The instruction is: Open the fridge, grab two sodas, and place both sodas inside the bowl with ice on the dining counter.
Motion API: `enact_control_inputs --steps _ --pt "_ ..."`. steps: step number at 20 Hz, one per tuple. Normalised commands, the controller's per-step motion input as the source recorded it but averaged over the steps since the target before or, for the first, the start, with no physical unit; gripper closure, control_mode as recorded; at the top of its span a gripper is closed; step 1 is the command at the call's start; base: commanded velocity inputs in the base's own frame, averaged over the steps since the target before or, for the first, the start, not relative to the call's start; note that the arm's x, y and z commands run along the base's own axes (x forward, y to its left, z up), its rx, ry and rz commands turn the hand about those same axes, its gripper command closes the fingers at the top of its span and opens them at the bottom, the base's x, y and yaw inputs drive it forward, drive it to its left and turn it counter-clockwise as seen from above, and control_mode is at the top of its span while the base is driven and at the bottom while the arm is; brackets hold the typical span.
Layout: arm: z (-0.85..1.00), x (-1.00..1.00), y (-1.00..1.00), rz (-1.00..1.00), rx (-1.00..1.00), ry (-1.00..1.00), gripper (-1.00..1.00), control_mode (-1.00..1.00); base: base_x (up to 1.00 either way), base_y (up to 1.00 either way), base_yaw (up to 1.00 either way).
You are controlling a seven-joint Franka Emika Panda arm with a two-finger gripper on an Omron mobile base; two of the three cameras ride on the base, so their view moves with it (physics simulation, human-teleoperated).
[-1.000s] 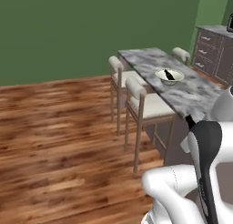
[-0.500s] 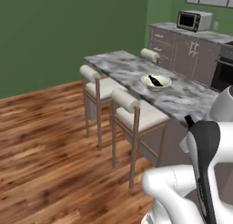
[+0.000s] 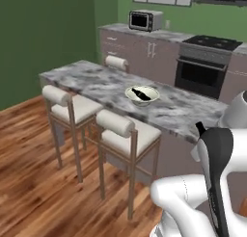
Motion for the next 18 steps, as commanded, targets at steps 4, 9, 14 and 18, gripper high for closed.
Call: enact_control_inputs --steps 4,9,14,18 --pt "0.0 0.0 0.0 0.0 0.0 0.0 1.0 1.0 0.5 0.46 -0.48" --pt "0.0 0.0 0.0 0.0 0.0 0.0 1.0 1.0 0.2 0.46 -0.48" --pt "0.0 0.0 0.0 0.0 0.0 0.0 1.0 1.0 0.0 0.53 -0.54" --pt "0.0 0.0 0.0 0.0 0.0 0.0 1.0 1.0 0.04 0.8 -0.48"
